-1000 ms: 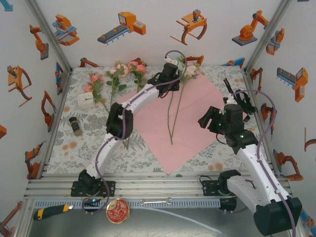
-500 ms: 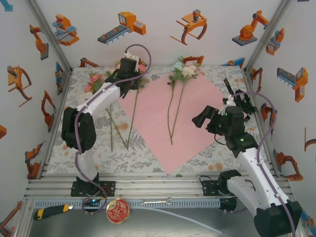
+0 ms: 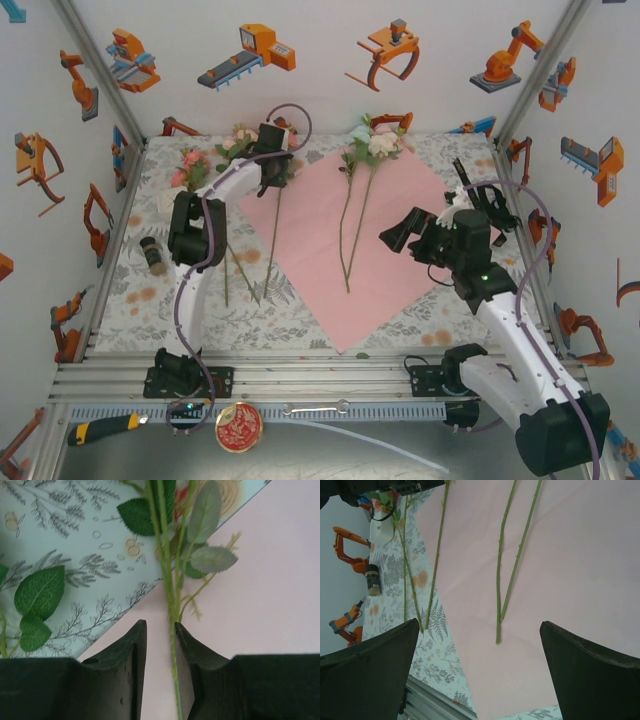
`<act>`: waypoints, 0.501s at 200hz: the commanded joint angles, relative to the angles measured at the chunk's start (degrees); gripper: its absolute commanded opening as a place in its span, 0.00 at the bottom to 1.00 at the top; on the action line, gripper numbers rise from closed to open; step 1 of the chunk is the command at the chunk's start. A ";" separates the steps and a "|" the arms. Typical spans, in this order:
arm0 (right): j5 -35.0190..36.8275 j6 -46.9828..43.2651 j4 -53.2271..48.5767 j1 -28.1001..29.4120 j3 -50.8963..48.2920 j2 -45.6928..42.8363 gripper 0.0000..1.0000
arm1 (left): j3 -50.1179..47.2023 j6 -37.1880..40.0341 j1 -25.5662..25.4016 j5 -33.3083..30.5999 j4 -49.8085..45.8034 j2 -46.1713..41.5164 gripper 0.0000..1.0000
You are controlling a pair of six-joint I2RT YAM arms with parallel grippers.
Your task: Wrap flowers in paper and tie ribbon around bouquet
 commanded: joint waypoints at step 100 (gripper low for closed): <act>1.55 -1.53 -0.43 0.42 2.27 2.06 0.96 | 13.18 0.24 0.54 -0.34 -21.62 11.06 0.18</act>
